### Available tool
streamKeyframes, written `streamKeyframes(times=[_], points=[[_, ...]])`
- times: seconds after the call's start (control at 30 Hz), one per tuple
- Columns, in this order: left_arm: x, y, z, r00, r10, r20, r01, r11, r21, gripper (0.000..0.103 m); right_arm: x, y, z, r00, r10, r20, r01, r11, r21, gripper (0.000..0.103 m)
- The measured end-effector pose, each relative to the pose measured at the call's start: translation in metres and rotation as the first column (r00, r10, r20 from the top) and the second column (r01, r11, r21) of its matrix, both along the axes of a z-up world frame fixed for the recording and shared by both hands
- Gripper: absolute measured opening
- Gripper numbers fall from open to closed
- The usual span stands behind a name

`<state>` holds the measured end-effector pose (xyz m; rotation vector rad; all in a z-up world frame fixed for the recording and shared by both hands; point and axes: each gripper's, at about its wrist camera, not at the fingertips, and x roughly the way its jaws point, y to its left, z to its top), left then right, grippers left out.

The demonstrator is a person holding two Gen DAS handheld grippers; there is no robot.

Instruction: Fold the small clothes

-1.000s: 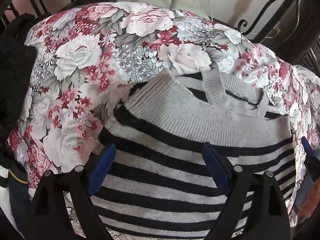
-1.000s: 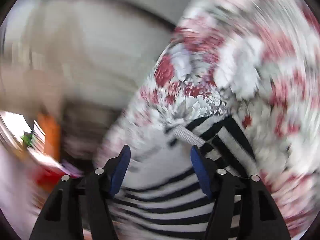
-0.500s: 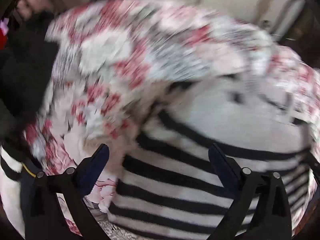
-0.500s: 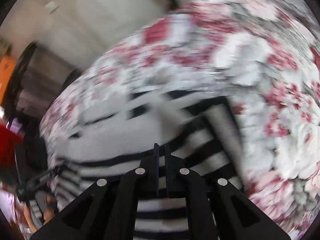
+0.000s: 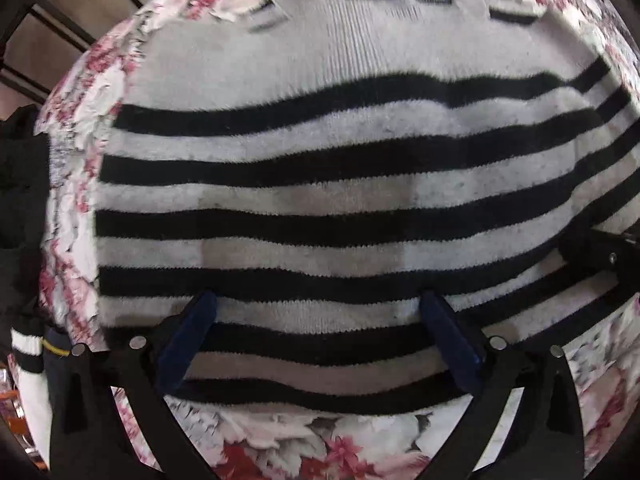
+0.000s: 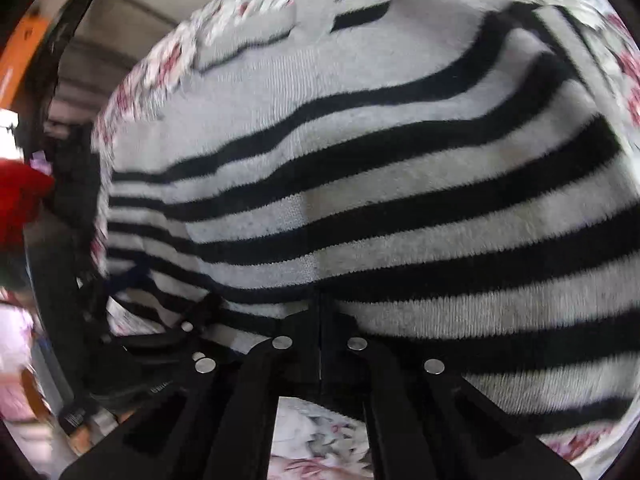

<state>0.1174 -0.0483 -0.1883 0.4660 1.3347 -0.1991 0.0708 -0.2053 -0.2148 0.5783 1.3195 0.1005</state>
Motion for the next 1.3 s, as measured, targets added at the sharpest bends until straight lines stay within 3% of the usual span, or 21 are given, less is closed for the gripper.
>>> streamKeyframes(times=[0.1, 0.2, 0.3, 0.33, 0.4, 0.47, 0.53, 0.63, 0.73, 0.77, 0.97, 1.13, 1.3], points=[[-0.001, 0.008, 0.031, 0.995, 0.023, 0.096, -0.020, 0.999, -0.030, 0.099, -0.008, 0.012, 0.028, 0.996, 0.031, 0.087, -0.022, 0.995, -0.102, 0.008], [0.008, 0.034, 0.045, 0.985, 0.094, 0.143, -0.089, 0.995, -0.041, 0.099, -0.013, 0.011, 0.044, 0.993, 0.004, 0.122, 0.010, 0.993, -0.115, 0.013], [0.027, 0.068, 0.011, 0.974, 0.217, 0.066, -0.217, 0.976, 0.002, 0.099, -0.015, -0.018, 0.040, 0.990, -0.090, 0.109, 0.103, 0.987, -0.123, 0.025], [0.033, 0.079, -0.007, 0.969, 0.248, 0.007, -0.248, 0.969, -0.001, 0.099, -0.014, -0.030, 0.029, 0.988, -0.134, 0.083, 0.144, 0.980, -0.139, 0.024], [0.042, 0.101, -0.025, 0.938, 0.330, -0.103, -0.341, 0.932, -0.123, 0.099, -0.010, -0.050, 0.005, 0.983, -0.180, 0.042, 0.182, 0.981, -0.069, 0.017], [0.047, 0.110, -0.026, 0.920, 0.366, -0.144, -0.386, 0.908, -0.161, 0.099, -0.009, -0.064, -0.008, 0.967, -0.255, 0.012, 0.254, 0.966, 0.048, 0.014], [0.047, 0.106, -0.021, 0.930, 0.350, -0.113, -0.364, 0.922, -0.130, 0.099, -0.007, -0.065, -0.007, 0.962, -0.275, 0.002, 0.274, 0.959, 0.070, 0.014], [0.040, 0.090, -0.006, 0.952, 0.306, -0.025, -0.307, 0.950, -0.056, 0.099, -0.009, -0.056, 0.004, 0.965, -0.258, 0.035, 0.257, 0.966, 0.027, 0.017], [0.022, 0.078, 0.012, 0.964, 0.265, 0.039, -0.265, 0.964, -0.004, 0.099, -0.022, -0.049, 0.022, 0.966, -0.249, 0.073, 0.251, 0.968, -0.014, 0.036], [0.016, 0.076, 0.018, 0.965, 0.257, 0.050, -0.257, 0.966, -0.007, 0.099, -0.029, -0.048, 0.031, 0.964, -0.247, 0.095, 0.250, 0.968, -0.023, 0.039], [-0.016, 0.064, 0.063, 0.967, 0.233, 0.106, -0.228, 0.972, -0.060, 0.099, -0.045, -0.024, 0.052, 0.969, -0.202, 0.146, 0.207, 0.978, -0.024, 0.039], [-0.051, 0.046, 0.080, 0.962, 0.215, 0.167, -0.206, 0.976, -0.071, 0.099, -0.054, -0.014, 0.057, 0.975, -0.149, 0.164, 0.162, 0.984, -0.072, 0.042], [-0.042, 0.036, 0.073, 0.962, 0.211, 0.171, -0.203, 0.977, -0.063, 0.099, -0.053, -0.003, 0.069, 0.969, -0.080, 0.235, 0.126, 0.974, -0.187, 0.060]])
